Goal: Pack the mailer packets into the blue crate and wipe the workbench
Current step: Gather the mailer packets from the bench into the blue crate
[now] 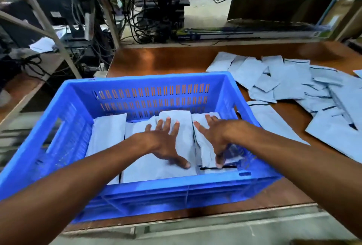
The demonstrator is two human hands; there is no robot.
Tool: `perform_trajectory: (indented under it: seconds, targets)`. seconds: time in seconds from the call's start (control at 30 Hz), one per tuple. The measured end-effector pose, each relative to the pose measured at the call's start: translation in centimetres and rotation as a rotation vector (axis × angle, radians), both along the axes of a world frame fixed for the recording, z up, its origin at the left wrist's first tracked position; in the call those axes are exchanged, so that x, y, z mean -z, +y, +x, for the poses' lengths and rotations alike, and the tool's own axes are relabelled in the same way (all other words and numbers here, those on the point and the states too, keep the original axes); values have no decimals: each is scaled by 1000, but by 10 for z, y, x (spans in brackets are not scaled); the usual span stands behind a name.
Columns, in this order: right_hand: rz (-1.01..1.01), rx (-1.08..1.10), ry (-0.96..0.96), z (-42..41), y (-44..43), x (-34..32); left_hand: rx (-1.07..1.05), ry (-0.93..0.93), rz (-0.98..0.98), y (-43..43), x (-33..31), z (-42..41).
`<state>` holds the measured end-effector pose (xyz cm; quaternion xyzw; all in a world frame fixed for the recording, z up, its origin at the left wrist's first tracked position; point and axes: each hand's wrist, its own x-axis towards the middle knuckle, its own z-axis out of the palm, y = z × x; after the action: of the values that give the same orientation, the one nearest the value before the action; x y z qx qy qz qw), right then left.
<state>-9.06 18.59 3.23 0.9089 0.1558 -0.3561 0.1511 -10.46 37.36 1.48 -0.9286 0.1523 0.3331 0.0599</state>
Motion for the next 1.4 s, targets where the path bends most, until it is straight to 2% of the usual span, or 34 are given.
perform_trajectory:
  seconds: [0.13, 0.27, 0.3, 0.37, 0.43, 0.5, 0.57, 0.67, 0.8, 0.87, 0.93, 1.0, 1.13, 1.27, 1.33, 1.4]
  targets:
    - [-54, -21, 10, -4, 3, 27, -10, -15, -5, -11, 22, -4]
    - [-30, -96, -25, 3, -2, 0, -71, -87, 15, -14, 0, 6]
    - [35, -124, -80, 7, -7, -16, -76, -153, 10, -19, -11, 9]
    - [318, -142, -299, 10, -27, -52, -73, -355, -63, -37, -35, 17]
    - [572, -104, -566, 12, -66, -83, -75, -583, -267, -70, -56, 23]
    - [703, -20, -713, 14, -124, -98, -17, -773, -499, -119, -69, 24]
    - [714, 64, -757, 10, -189, -92, 75, -846, -599, -182, -75, 15]
    - [619, 217, -672, -1, -279, -51, 155, -777, -513, -276, -56, -15]
    - [453, 394, -466, -24, -384, 27, -17, -455, -449, -356, 14, -40]
    - [326, 419, -434, -40, -421, 67, -77, -318, -445, -369, 51, -36]
    - [204, 356, -458, -55, -433, 94, -74, -311, -404, -369, 77, -25]
    - [169, 328, -455, -63, -424, 107, -71, -306, -379, -365, 92, -16]
    - [263, 379, -450, -57, -384, 114, -82, -395, -406, -355, 94, -17]
    - [418, 298, -419, -49, -348, 113, -191, -565, -461, -327, 99, -35]
    - [492, 278, -492, -48, -348, 109, -276, -612, -482, -317, 102, -38]
    - [463, 176, -589, -51, -363, 110, -292, -568, -421, -316, 104, -30]
